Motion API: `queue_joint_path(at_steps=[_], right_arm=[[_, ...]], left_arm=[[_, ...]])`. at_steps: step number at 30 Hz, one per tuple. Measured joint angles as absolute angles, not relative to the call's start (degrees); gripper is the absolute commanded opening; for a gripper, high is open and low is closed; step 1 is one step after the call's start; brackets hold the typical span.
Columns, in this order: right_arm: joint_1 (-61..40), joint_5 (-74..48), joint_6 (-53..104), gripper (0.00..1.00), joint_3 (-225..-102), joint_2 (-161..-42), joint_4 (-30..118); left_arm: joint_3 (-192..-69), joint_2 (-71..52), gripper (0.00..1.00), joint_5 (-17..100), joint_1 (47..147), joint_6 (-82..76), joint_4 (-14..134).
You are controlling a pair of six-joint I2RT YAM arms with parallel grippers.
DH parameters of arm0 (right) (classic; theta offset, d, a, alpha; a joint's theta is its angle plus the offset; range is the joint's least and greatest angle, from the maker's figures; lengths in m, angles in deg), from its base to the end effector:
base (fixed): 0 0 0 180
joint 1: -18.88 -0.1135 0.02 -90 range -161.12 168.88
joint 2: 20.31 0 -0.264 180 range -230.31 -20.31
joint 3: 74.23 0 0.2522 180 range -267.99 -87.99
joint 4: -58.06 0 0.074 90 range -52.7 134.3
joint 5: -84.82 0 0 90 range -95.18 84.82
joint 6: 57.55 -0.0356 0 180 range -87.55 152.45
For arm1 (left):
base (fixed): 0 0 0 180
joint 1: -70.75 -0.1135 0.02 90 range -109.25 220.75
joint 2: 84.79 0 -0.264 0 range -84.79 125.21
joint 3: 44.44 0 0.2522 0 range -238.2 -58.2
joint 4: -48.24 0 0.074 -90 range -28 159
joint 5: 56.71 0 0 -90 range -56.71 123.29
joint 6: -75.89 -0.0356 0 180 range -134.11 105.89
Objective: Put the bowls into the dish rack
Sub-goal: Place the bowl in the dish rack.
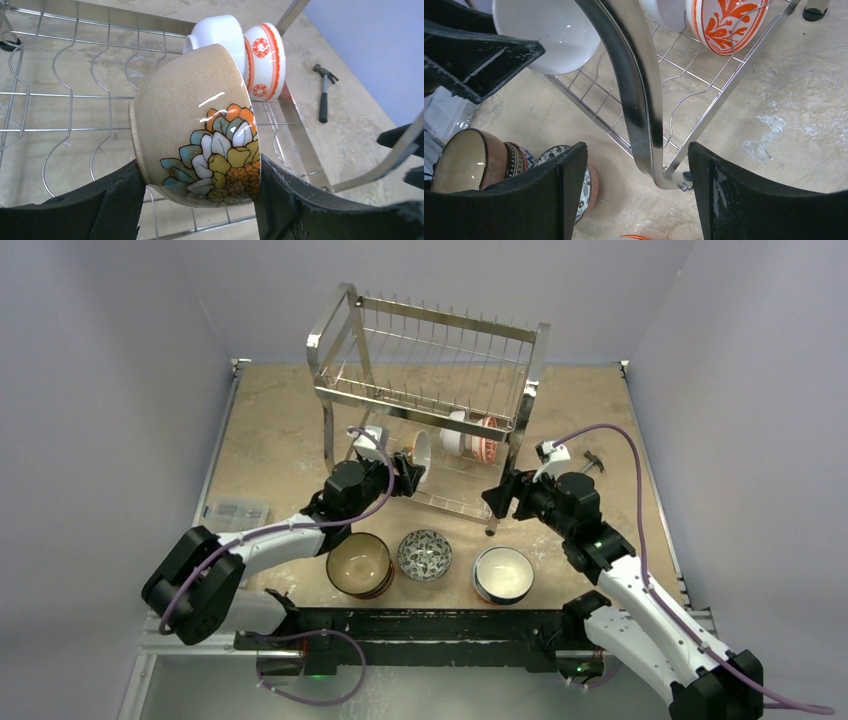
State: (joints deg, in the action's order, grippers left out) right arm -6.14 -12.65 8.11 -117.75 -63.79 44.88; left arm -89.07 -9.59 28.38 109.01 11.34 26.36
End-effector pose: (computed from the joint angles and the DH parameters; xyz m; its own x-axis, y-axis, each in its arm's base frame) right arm 0.1676 0.0833 0.2705 -0.4078 0.2606 -0.8751 -0.4017 0.8095 0.4283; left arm 0.2201 -0.1697 0.2239 -0.3437 -0.2742 -0.8982 0.4461 0.7939 -0.4131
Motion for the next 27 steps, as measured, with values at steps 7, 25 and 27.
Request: queue_joint_path(at_steps=[7, 25, 27], right_arm=[[-6.1, -13.7, 8.3, 0.76, -117.7, -63.8, 44.9], [-6.1, -14.0, 8.5, 0.76, -117.7, -63.8, 44.9], [-6.1, -14.0, 8.5, 0.76, -117.7, -63.8, 44.9]], left_arm=[[-92.4, -2.8, 0.0, 27.9, 107.5, 8.8, 24.7], [-102.3, 12.1, 0.0, 25.0, 105.0, 4.3, 19.6], [-103.6, 13.7, 0.0, 24.9, 104.9, 3.6, 19.2]])
